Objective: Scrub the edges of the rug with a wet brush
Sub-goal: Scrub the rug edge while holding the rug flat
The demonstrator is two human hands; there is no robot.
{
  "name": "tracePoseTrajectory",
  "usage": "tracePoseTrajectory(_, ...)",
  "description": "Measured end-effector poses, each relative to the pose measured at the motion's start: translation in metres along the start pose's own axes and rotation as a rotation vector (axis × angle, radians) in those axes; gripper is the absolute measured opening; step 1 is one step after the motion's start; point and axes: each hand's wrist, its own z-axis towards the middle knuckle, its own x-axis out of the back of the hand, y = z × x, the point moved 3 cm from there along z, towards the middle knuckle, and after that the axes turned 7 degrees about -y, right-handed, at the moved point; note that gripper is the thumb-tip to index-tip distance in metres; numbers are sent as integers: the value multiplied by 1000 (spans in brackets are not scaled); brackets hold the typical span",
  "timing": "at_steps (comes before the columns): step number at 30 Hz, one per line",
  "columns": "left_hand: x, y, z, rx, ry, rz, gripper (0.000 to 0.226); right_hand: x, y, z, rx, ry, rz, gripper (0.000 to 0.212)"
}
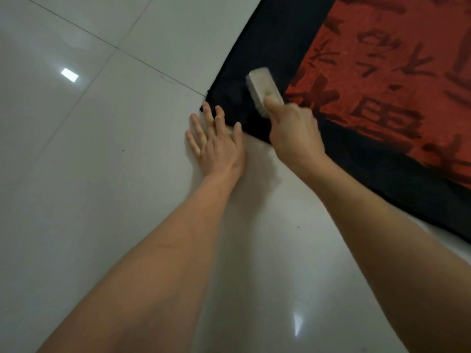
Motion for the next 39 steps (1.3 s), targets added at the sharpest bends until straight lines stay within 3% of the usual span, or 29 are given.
tracePoseTrajectory(2,2,-1,-2,13,-31,18,63,-9,-17,7,-13,25,30,37)
tracePoseTrajectory(6,3,-1,-3,3,-33,34,63,-29,-16,-26,249,-150,-26,46)
tracePoseTrajectory(10,3,-2,-1,-18,-48,-2,65,-12,-6,10,70,22,-6,43)
tracePoseTrajectory(13,5,-5,0,-21,-45,3,60,-37,-23,-18,234,-128,28,43)
tracePoseTrajectory(15,4,-6,-1,-50,-25,-37,60,-18,-5,-9,280,-144,-93,48)
tracePoseTrajectory(18,5,-7,-3,-75,4,-104,69,8,8,26,101,28,-140,50)
tracePoseTrajectory(22,9,-9,-4,-34,16,-230,86,-25,-18,-5,331,-199,-146,53)
tracePoseTrajectory(23,8,-9,-5,-38,14,-254,87,-18,-10,-2,362,-192,-182,54)
tracePoseTrajectory(27,10,-9,-6,-67,14,-247,87,4,3,21,145,13,-155,52)
tracePoseTrajectory(30,13,-9,-7,-62,-4,-239,84,-28,-18,-15,331,-206,-113,55)
tracePoseTrajectory(32,14,-8,-8,-65,-24,-251,86,-12,-3,-7,331,-169,-167,57)
tracePoseTrajectory(35,15,-8,-8,-64,-50,-260,87,1,9,11,128,8,-151,52)
tracePoseTrajectory(39,15,-11,-5,-110,-87,-251,81,-24,-13,-29,344,-176,-25,47)
